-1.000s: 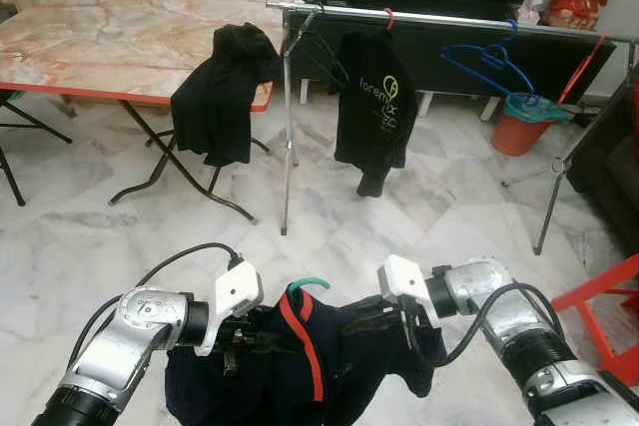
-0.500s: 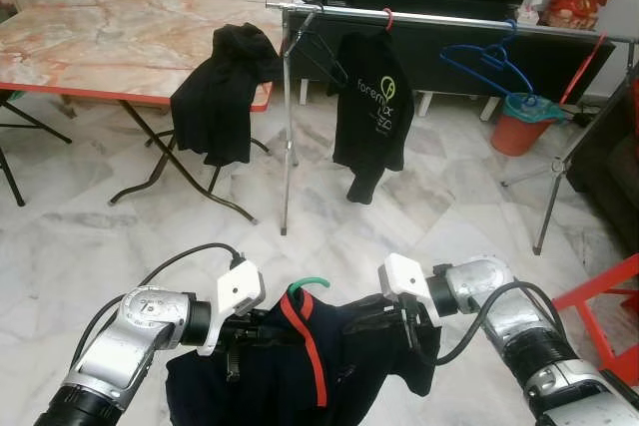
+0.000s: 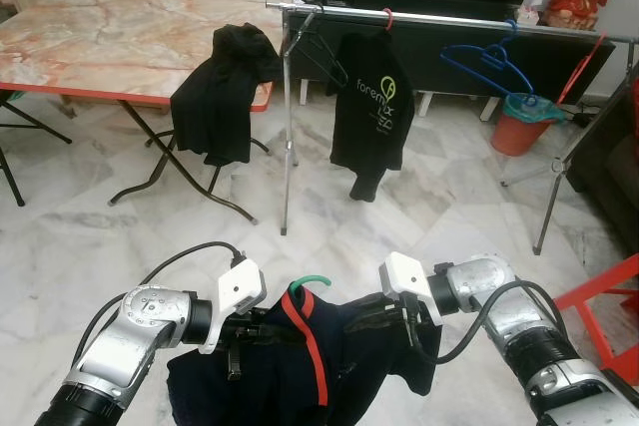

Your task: Hang hanger

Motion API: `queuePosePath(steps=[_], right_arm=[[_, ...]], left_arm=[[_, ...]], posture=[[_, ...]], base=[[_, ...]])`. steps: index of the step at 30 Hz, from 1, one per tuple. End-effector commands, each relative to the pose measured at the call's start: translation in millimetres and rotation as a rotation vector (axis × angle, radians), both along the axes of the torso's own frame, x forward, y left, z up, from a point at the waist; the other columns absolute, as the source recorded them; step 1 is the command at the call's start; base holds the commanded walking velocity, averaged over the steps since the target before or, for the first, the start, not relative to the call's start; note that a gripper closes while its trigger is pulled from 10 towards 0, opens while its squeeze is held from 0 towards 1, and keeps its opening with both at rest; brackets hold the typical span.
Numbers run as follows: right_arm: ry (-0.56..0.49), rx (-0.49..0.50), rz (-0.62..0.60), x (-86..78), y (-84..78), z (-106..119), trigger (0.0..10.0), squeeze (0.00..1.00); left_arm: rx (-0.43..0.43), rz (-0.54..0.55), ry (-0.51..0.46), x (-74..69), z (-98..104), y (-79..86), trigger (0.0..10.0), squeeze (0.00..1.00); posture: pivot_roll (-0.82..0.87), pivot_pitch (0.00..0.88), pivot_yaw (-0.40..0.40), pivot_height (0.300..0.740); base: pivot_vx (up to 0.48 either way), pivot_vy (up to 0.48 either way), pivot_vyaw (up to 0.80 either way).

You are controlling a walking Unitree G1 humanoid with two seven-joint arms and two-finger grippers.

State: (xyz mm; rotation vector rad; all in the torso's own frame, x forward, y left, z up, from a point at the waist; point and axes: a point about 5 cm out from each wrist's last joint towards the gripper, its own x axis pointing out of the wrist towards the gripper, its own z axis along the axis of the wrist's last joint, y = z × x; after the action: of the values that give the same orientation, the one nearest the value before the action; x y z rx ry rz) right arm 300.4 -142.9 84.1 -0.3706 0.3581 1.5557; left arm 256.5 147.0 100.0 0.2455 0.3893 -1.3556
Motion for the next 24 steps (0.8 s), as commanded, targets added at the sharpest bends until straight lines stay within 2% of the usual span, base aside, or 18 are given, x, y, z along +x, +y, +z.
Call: queuePosePath(steps=[1, 2, 3, 4, 5, 6, 15, 18, 24], right_arm=[[-0.045, 0.018, -0.003, 5.8, 3.3, 10, 10.0, 0.00], [-0.038, 0.017, -0.002, 5.7, 3.4, 10, 10.0, 0.00], [-0.034, 0.019, -0.002, 5.7, 3.6, 10, 10.0, 0.09], [-0.033, 0.019, -0.001, 5.6, 3.7, 10, 10.0, 0.09], [-0.032, 0.020, -0.001, 5.6, 3.8, 10, 10.0, 0.52], [-0.021, 0.020, 0.004, 5.2, 3.8, 10, 10.0, 1.00], [0.007, -0.002, 0.033, 2.1, 0.2, 8, 10.0, 1.00], [-0.016, -0.062, 0.043, 2.8, -6.4, 9, 10.0, 1.00], [-0.051, -0.077, 0.003, 7.8, -14.6, 15, 10.0, 1.00]], left_arm=[[-0.008, -0.018, 0.006, 1.2, 1, -6.0, 0.0, 0.00], [-0.008, -0.019, 0.006, 1.2, 1, -6.0, 0.0, 0.00], [-0.008, -0.019, 0.005, 1.4, 1, -5.9, 0.0, 0.00], [-0.008, -0.018, 0.004, 1.5, 1, -5.9, 0.0, 0.00], [-0.008, -0.018, 0.004, 1.7, 1, -5.8, 0.0, 0.00], [-0.007, -0.016, 0.001, 2.5, 1, -5.6, 0.0, 0.00], [0.016, -0.003, -0.012, 5.8, 0, -1.8, 0.0, 0.00], [0.030, 0.072, -0.059, 14.8, 0, 3.2, 0.0, 0.00], [0.061, 0.174, -0.117, 25.2, -4, 10.5, 0.0, 0.00]], posture=[[-0.02, 0.000, -0.089, 0.740], [-0.02, 0.000, -0.089, 0.740], [-0.02, 0.000, -0.089, 0.740], [-0.02, 0.000, -0.089, 0.740], [-0.02, 0.000, -0.089, 0.740], [-0.02, 0.000, -0.089, 0.740], [-0.03, 0.000, -0.087, 0.740], [-0.02, 0.000, -0.088, 0.740], [-0.02, 0.000, -0.088, 0.740]], base=[[0.000, 0.000, 0.00], [0.000, 0.000, 0.00], [0.000, 0.000, 0.00], [0.000, 0.000, 0.00], [0.000, 0.000, 0.00], [0.000, 0.000, 0.00], [0.000, 0.000, 0.00], [0.000, 0.000, 0.00], [0.000, 0.000, 0.00]])
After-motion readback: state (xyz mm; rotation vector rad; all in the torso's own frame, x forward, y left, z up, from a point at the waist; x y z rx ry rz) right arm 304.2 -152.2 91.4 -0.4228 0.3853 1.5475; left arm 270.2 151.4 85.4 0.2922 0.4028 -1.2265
